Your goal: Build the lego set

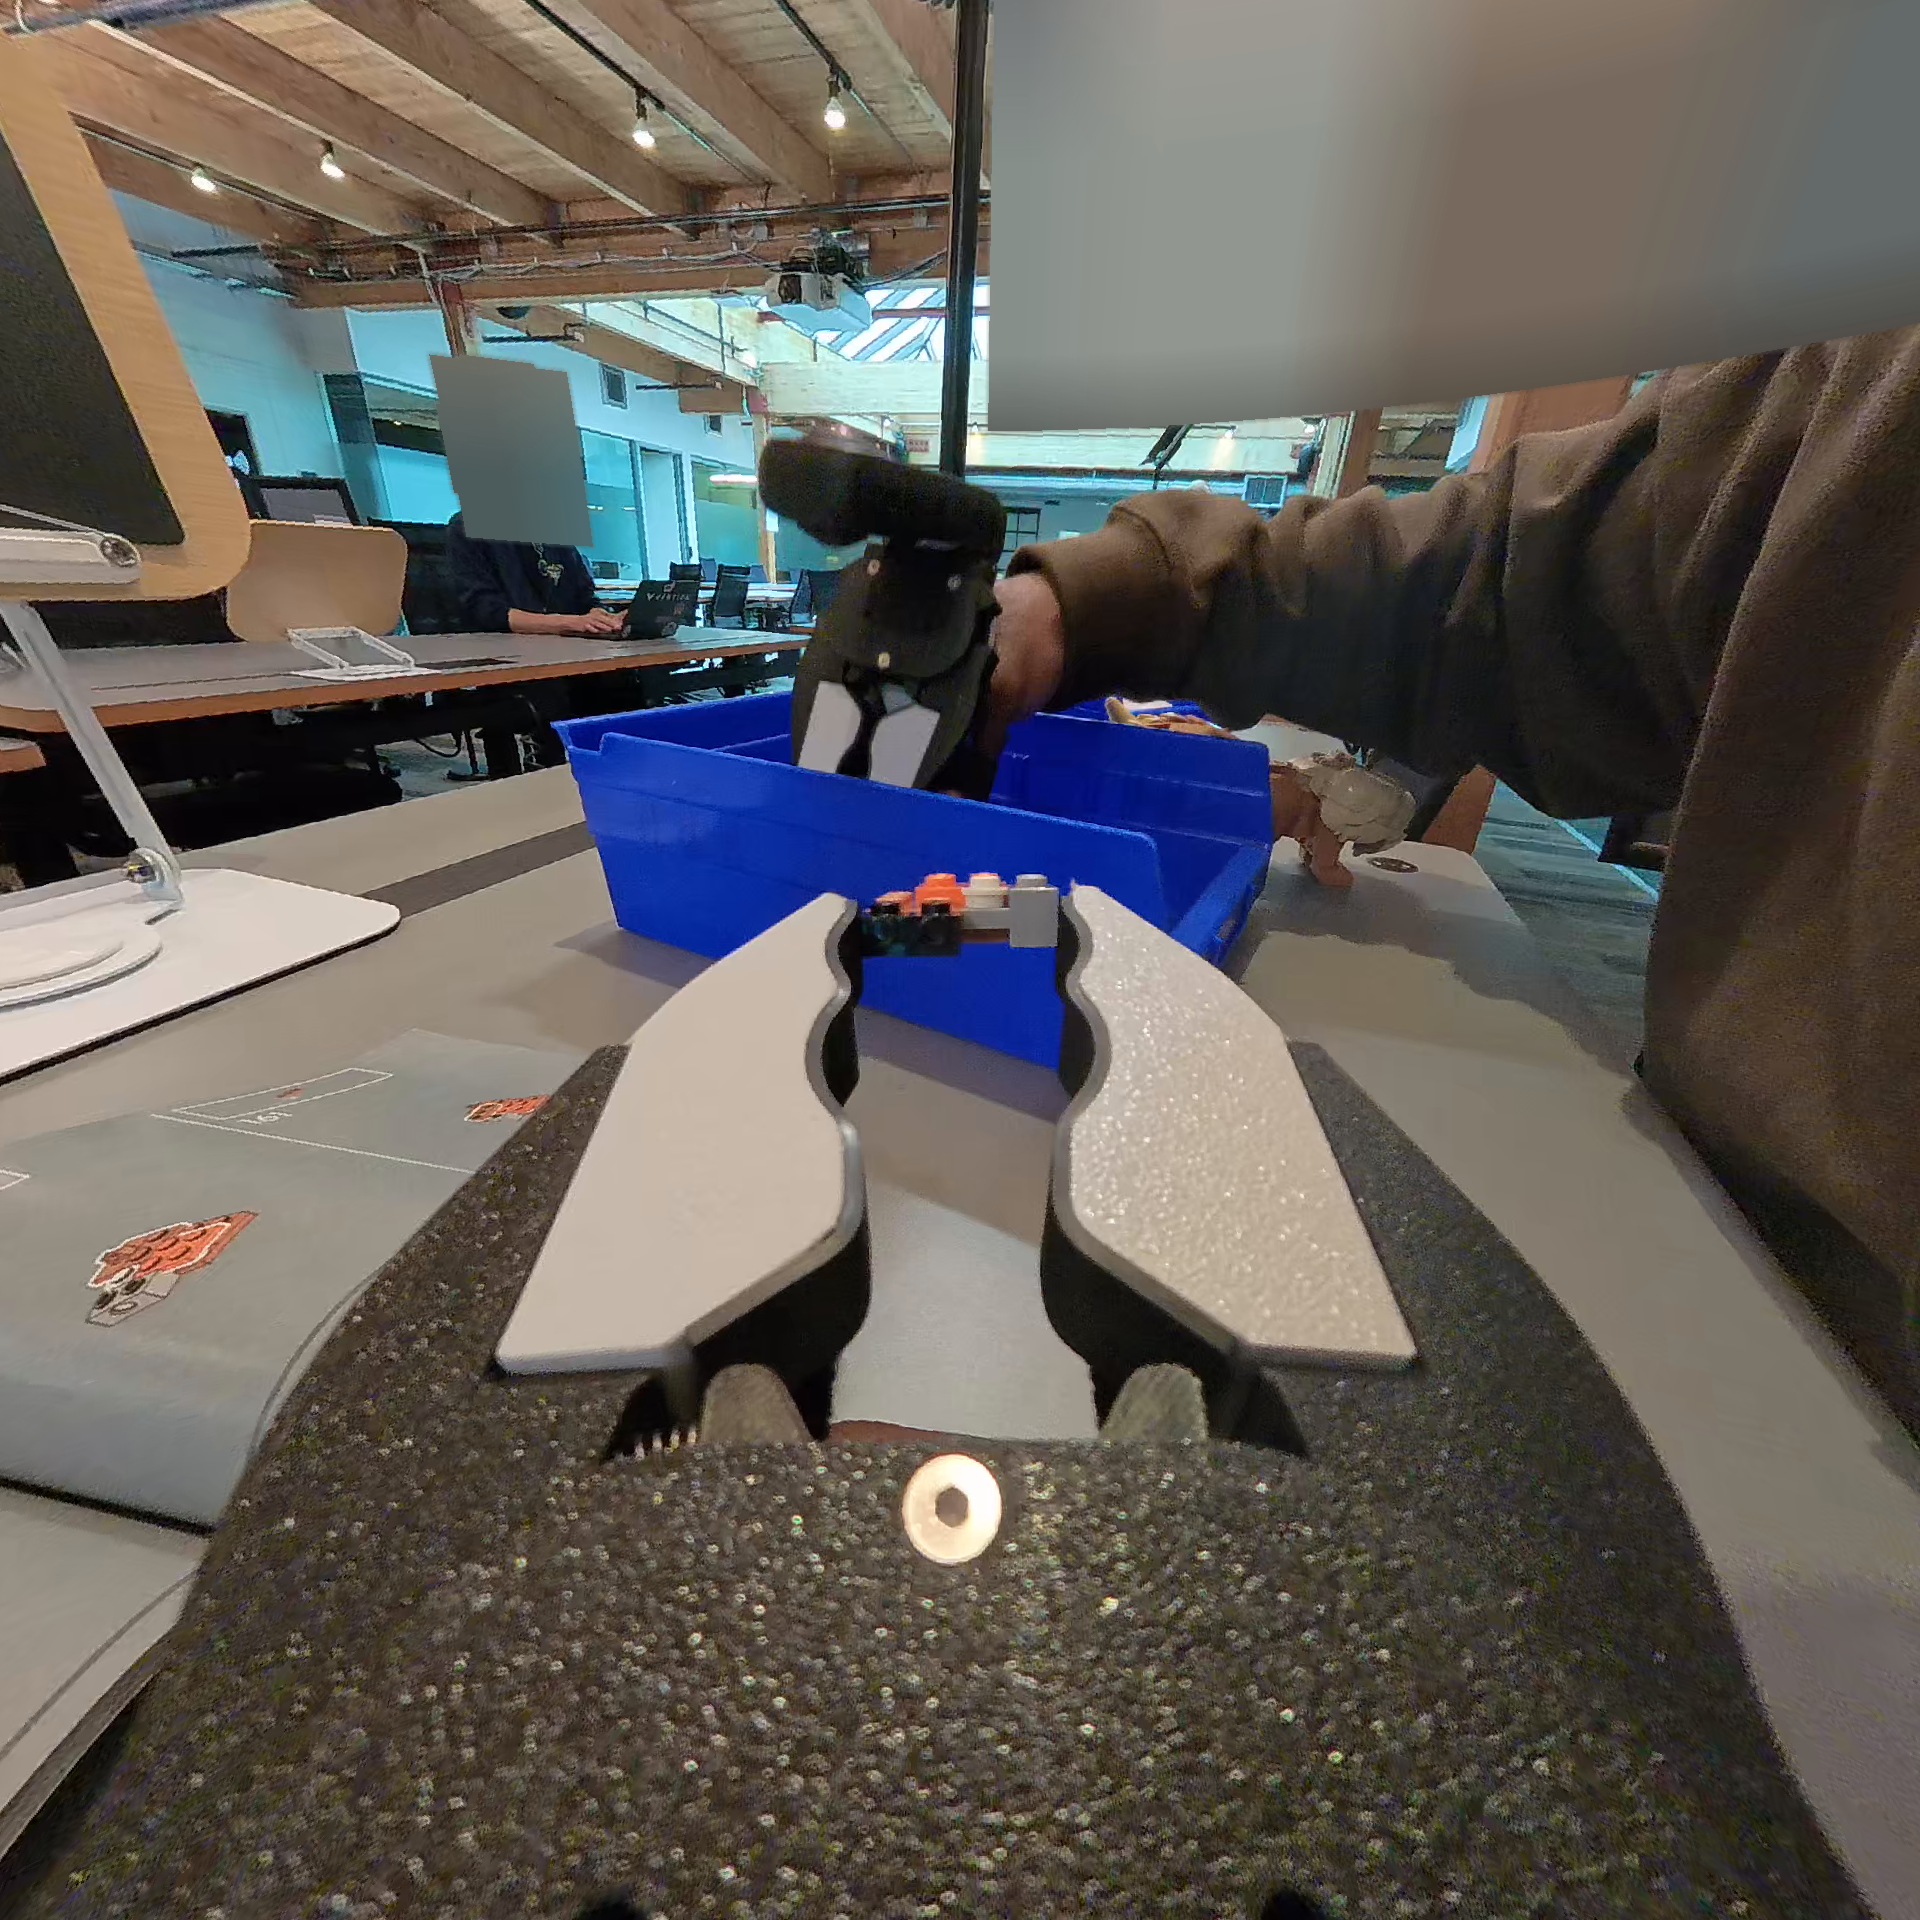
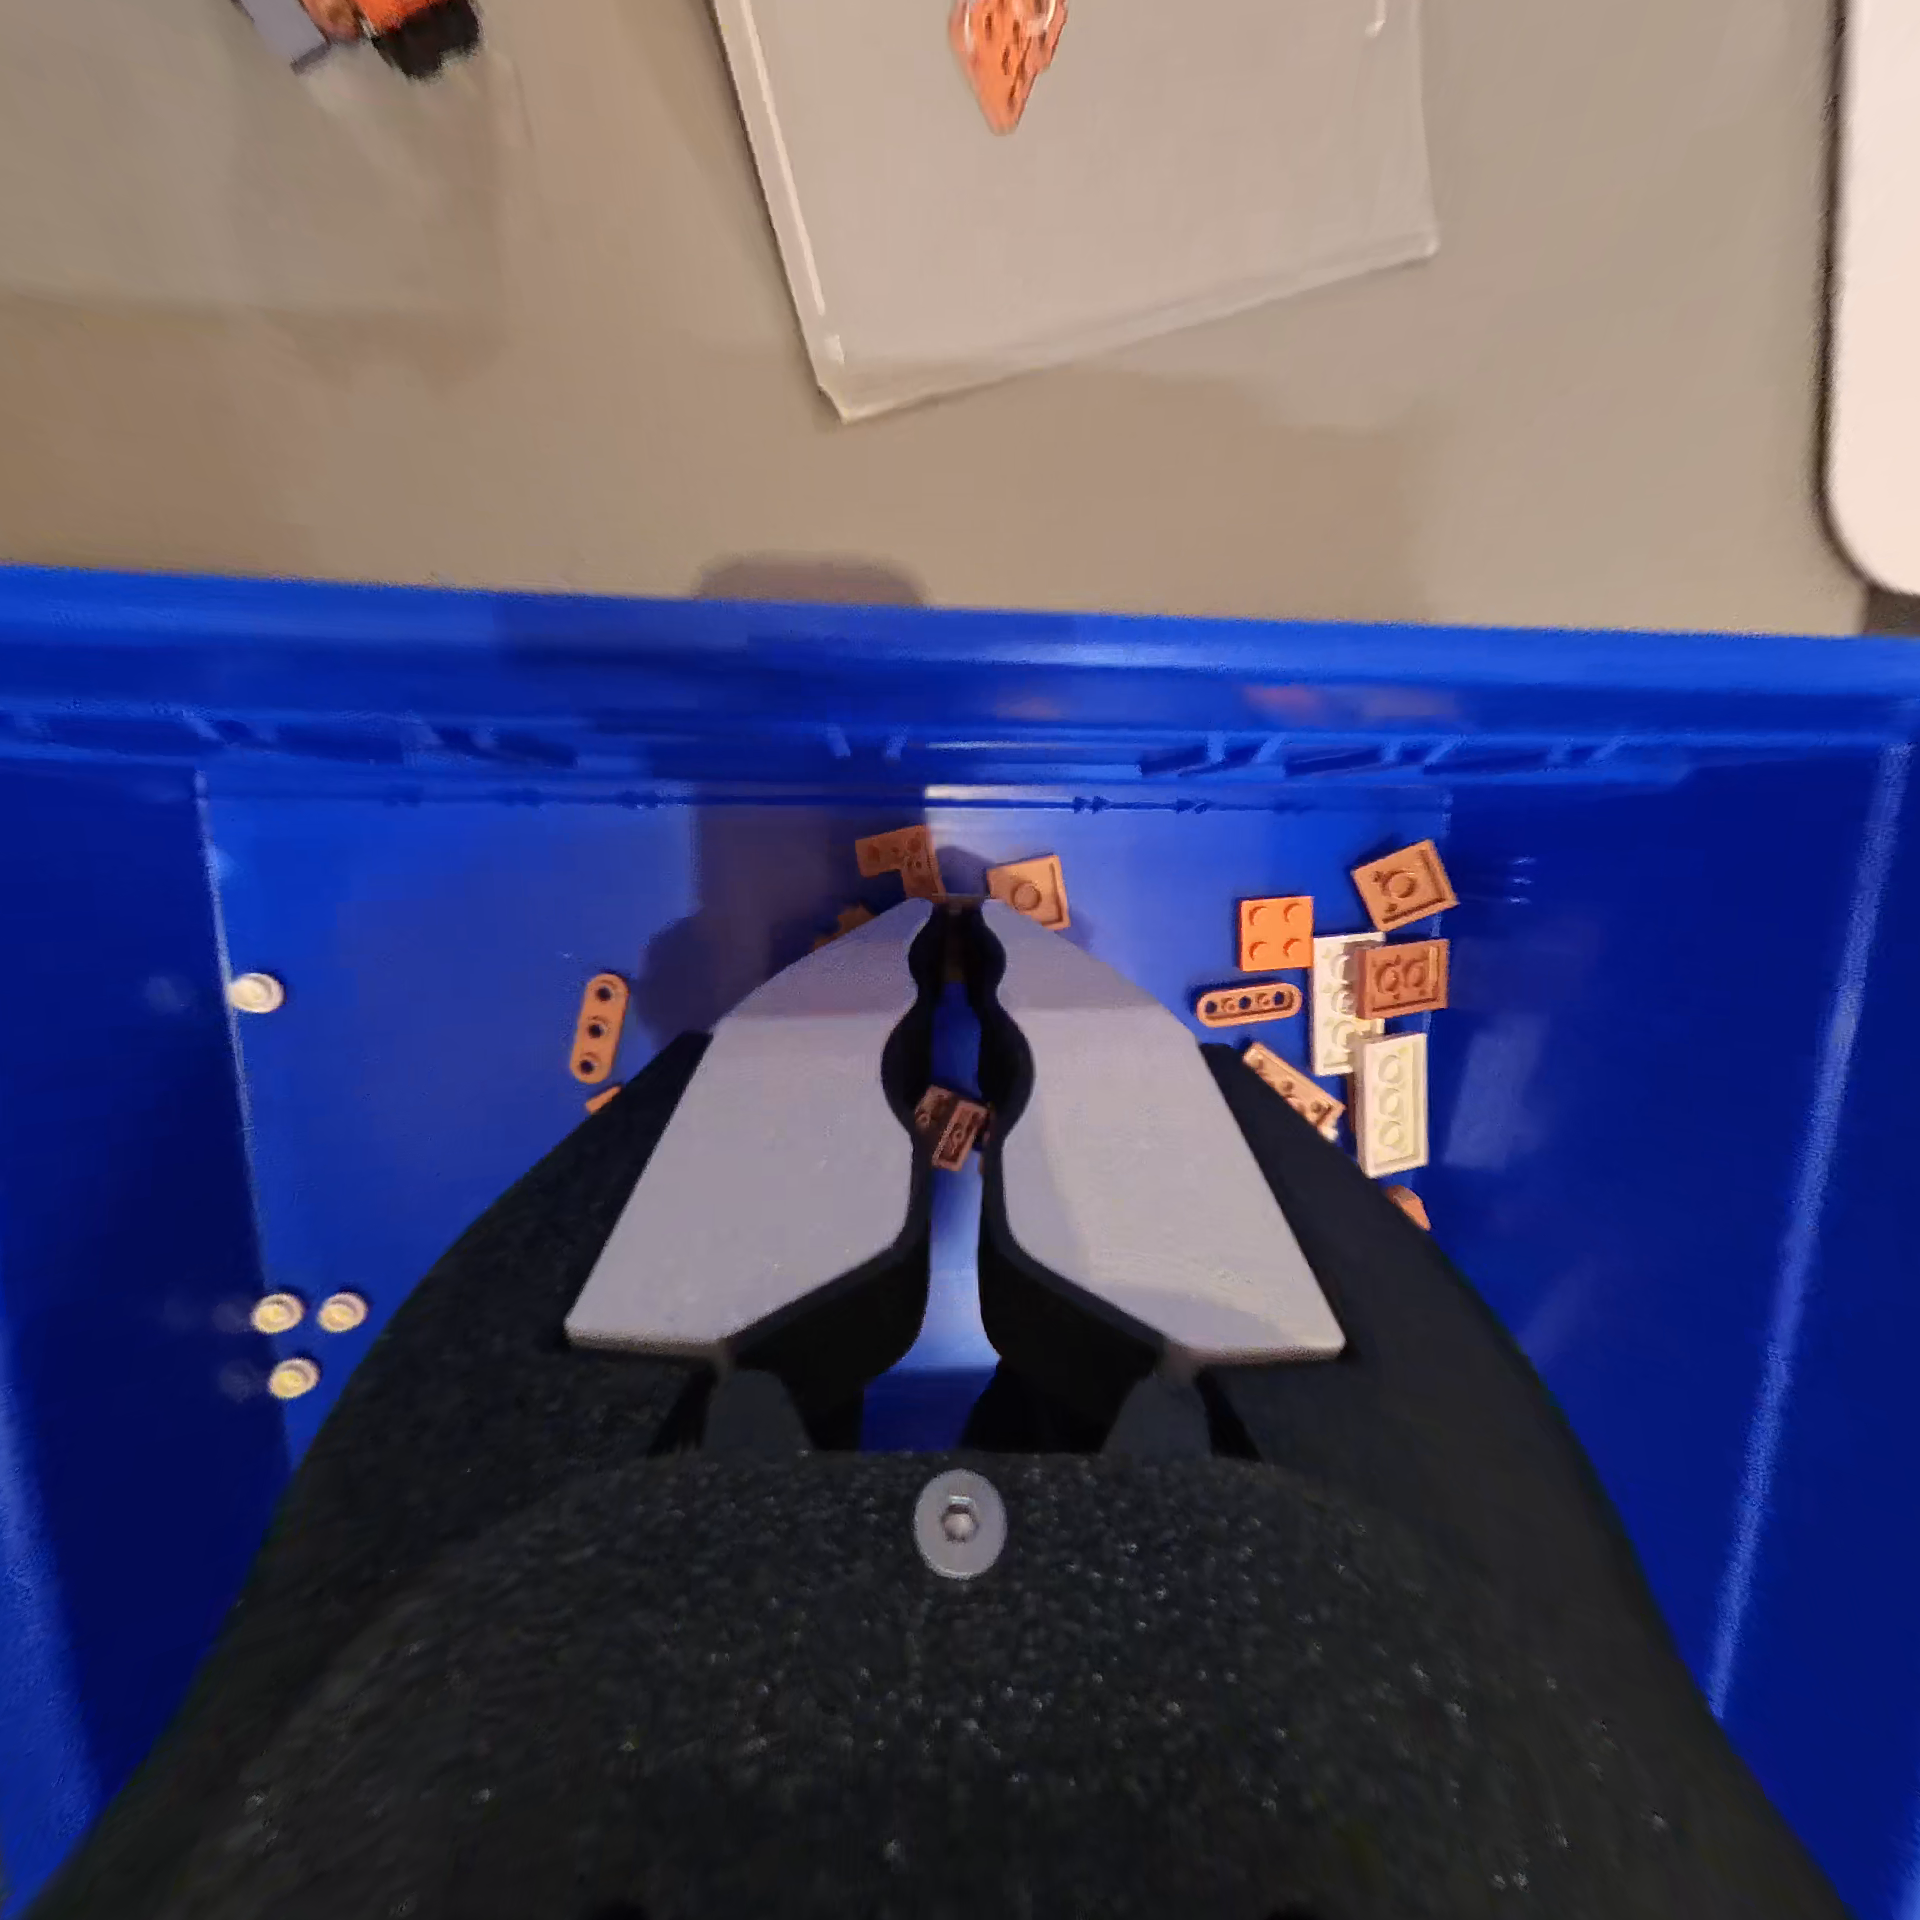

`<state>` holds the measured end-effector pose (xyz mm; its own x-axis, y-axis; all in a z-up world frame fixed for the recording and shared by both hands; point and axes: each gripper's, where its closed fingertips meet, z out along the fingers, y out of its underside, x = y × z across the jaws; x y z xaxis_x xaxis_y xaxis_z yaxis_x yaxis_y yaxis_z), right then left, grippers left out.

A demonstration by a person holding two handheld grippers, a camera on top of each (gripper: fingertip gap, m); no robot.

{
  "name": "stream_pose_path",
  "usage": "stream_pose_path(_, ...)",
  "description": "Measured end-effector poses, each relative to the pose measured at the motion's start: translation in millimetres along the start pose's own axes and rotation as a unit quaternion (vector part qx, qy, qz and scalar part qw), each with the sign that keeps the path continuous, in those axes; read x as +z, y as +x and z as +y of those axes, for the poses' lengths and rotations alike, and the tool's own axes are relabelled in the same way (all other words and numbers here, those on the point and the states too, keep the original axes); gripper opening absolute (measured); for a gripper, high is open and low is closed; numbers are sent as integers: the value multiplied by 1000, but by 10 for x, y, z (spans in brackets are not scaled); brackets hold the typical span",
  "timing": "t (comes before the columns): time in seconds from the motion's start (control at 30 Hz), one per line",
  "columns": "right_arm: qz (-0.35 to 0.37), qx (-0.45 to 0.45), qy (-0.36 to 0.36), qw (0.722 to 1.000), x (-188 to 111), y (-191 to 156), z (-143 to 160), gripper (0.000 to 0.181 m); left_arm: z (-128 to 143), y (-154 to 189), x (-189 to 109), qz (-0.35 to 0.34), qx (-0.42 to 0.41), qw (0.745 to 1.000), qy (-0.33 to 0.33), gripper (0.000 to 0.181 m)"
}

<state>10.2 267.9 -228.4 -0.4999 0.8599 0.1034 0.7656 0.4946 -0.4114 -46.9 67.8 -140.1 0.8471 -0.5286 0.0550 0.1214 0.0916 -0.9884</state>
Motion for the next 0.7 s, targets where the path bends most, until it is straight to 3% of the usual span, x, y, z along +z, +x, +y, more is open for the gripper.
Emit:
stream_pose_path(0.2, 39, -2, 52, 998, -503, -83, -385, 2, -41, 81, -10, 14, 15, 1000, 10, 35)
stream_pose_path(0.4, 58, -31, 122, 990, -920, -424, -1006, 2, -69, 175, -8, 28, 35, 999, 15, 36)
stream_pose_path(0.7, 16, -52, 272, 961, -1029, -1102, -1966, 2, -117, 187, -34, 31, 40, 998, 25, 36)
